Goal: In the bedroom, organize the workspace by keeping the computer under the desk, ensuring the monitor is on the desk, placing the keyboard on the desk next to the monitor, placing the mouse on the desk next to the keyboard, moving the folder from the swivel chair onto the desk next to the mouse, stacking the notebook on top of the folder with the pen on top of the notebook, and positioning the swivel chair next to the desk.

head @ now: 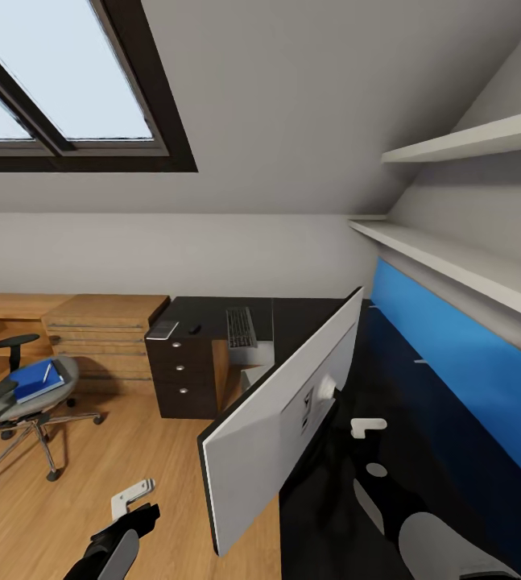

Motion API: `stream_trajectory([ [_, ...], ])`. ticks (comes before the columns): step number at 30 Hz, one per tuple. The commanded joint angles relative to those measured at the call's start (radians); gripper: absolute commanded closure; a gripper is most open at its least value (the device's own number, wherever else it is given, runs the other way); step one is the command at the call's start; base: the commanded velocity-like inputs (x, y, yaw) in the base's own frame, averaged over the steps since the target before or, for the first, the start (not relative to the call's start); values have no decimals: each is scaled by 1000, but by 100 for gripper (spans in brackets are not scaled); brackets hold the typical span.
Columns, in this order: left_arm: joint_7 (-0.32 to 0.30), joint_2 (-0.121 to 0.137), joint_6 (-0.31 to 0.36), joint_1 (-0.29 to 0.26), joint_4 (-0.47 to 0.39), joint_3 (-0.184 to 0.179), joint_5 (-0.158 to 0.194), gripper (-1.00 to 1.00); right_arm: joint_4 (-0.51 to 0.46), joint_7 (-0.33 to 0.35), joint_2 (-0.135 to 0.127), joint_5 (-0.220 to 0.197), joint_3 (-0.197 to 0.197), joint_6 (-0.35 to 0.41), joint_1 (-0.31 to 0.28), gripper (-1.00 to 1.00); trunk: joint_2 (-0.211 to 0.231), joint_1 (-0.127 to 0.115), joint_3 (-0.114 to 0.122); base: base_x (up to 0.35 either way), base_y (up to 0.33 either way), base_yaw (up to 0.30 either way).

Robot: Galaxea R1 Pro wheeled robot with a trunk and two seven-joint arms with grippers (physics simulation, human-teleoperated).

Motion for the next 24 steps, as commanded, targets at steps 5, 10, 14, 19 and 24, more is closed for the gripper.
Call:
stream_trajectory([
  [5, 9, 1, 2, 0, -1, -4, 7, -100, 1, -7, 0, 0, 7, -3, 0, -100, -1, 0, 0, 0, 0, 0],
  [10, 9, 1, 2, 0, -1, -4, 7, -100, 0, -7, 0, 1, 10, -5, 0, -100, -1, 0, 0, 0, 0, 0],
  [14, 9, 1, 2, 0, -1, -4, 7, -100, -1, -6, 0, 3, 35, -7, 0, -100, -1, 0, 0, 0, 0, 0],
  [19, 9, 1, 2, 0, -1, -4, 7, -100, -2, -6, 0, 3, 43, -8, 0, -100, -1, 0, 0, 0, 0, 0],
  [24, 9, 1, 2, 0, -1, -4, 7, -100, -2, -6, 0, 3, 45, -8, 0, -100, -1, 0, 0, 0, 0, 0],
])
